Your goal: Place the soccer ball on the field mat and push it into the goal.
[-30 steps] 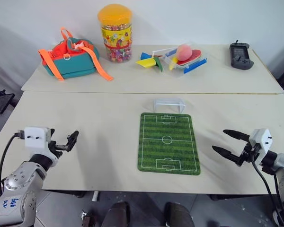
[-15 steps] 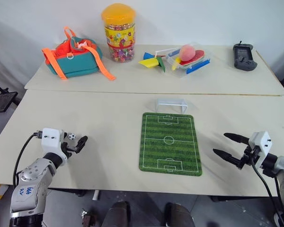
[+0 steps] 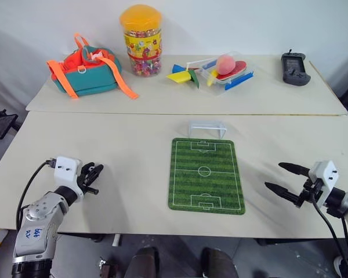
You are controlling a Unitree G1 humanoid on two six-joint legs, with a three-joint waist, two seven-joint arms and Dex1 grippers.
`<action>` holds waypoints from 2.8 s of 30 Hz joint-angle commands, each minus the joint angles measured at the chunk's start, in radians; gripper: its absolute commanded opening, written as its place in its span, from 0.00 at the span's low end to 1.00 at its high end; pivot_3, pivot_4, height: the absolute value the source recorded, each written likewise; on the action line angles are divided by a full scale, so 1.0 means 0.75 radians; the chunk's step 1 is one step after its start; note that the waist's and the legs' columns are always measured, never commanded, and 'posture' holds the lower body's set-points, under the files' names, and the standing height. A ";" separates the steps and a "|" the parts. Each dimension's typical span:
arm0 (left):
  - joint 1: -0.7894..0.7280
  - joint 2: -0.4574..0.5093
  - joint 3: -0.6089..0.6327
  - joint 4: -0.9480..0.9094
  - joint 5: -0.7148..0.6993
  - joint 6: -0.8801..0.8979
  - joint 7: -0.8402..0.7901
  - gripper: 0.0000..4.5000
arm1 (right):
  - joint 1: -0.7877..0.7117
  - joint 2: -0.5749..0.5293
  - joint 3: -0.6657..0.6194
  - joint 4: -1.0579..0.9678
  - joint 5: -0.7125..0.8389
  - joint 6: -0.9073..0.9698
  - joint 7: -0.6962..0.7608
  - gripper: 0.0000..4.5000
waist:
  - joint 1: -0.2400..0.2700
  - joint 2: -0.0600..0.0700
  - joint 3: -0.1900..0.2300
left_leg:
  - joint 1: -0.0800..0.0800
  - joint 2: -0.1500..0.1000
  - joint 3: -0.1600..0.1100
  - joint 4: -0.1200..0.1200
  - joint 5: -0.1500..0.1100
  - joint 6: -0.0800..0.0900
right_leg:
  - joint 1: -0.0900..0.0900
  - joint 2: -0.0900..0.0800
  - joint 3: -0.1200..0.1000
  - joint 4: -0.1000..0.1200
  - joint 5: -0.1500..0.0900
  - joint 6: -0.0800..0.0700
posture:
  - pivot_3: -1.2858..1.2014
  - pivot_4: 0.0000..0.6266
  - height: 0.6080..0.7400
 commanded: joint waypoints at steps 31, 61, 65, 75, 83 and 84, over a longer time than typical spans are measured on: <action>-0.501 -0.217 -1.020 0.024 0.230 -0.205 -0.680 0.19 | 0.740 0.079 -0.433 -0.615 0.389 0.099 0.252 1.00 | 0.008 0.000 0.000 | -0.002 0.003 0.007 0.010 -0.006 0.002 | -0.001 0.004 0.009 -0.007 0.003 0.001 | 0.52 0.24 1.00; -0.524 -0.312 -1.024 0.148 0.339 -0.287 -0.621 0.69 | 0.807 0.054 -0.518 -0.781 0.397 0.243 0.145 1.00 | 0.038 -0.001 0.000 | -0.005 0.004 0.007 0.020 -0.011 0.005 | -0.002 0.004 0.010 -0.005 0.003 0.001 | 0.52 0.24 1.00; -0.543 -0.320 -1.012 0.146 0.327 -0.305 -0.626 0.98 | 0.795 0.053 -0.514 -0.777 0.391 0.248 0.140 1.00 | 0.040 0.000 0.000 | -0.005 0.004 0.007 0.021 -0.014 0.010 | -0.002 0.004 0.010 -0.005 0.003 0.001 | 0.52 0.24 1.00; -0.611 -0.332 -0.909 0.026 0.208 -0.446 -0.683 0.95 | 0.755 0.058 -0.504 -0.756 0.395 0.253 0.144 1.00 | 0.041 0.000 0.000 | -0.005 0.004 0.008 0.022 -0.015 0.010 | -0.002 0.004 0.011 -0.005 0.003 0.001 | 0.52 0.24 1.00; -0.498 -0.167 -0.946 -0.164 0.060 -0.299 -0.872 0.45 | 0.810 0.099 -0.519 -0.809 0.412 0.245 0.149 1.00 | 0.039 0.000 0.000 | -0.003 0.004 0.010 0.022 -0.014 0.008 | -0.002 0.005 0.014 -0.003 0.003 0.001 | 0.52 0.24 1.00; -0.495 -0.153 -0.959 -0.161 0.067 -0.298 -0.885 0.38 | 0.812 0.100 -0.518 -0.811 0.411 0.245 0.145 1.00 | 0.039 0.000 0.000 | -0.004 0.004 0.010 0.023 -0.015 0.010 | -0.002 0.005 0.015 -0.003 0.003 0.001 | 0.52 0.24 1.00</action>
